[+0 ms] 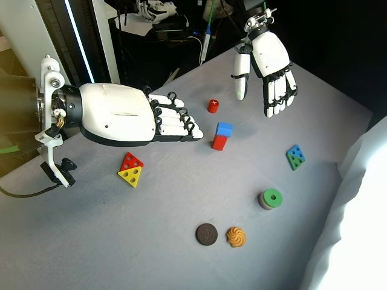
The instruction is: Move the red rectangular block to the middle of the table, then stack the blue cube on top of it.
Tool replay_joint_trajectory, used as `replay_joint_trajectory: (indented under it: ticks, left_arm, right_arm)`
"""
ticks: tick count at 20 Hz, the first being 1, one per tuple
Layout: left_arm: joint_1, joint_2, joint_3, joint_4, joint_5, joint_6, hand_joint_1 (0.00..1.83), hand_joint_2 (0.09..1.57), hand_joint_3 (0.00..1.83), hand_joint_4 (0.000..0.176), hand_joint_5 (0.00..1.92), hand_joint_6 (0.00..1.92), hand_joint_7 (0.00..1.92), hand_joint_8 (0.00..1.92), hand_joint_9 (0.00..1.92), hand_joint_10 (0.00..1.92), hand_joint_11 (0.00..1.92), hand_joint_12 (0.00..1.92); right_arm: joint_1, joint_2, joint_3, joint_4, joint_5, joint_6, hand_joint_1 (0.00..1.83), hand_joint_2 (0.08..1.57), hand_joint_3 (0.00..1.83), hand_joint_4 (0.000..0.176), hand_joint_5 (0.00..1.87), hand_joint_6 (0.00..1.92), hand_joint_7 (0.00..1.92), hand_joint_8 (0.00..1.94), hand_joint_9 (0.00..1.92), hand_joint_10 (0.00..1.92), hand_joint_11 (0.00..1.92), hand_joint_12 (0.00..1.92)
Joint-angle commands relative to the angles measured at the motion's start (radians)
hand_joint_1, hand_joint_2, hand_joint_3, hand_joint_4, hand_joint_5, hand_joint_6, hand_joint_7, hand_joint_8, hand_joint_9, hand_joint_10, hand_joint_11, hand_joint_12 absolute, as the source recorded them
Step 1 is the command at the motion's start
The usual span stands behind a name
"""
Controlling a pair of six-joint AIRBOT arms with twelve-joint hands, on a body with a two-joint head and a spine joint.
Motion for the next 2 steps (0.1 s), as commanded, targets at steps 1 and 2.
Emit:
replay_joint_trajectory:
  ticks: [1,2]
  left_arm:
    - [-0.009,0.014,-0.001,0.048,-0.05,0.001,0.09,1.29,0.0,0.0,0.44,0.0,0.43,0.0,0.36,0.0,0.0,0.61]
    - [-0.009,0.014,-0.001,0.05,-0.05,0.001,0.1,1.29,0.0,0.0,0.44,0.0,0.43,0.0,0.35,0.0,0.0,0.63]
  right_arm:
    - [0.016,0.013,-0.007,0.042,0.03,0.008,0.61,0.92,0.03,0.0,0.1,0.01,0.08,0.01,0.02,0.01,0.0,0.0]
    - [0.017,0.015,-0.011,0.042,0.027,0.008,0.63,0.92,0.02,0.0,0.12,0.02,0.08,0.01,0.02,0.01,0.0,0.0]
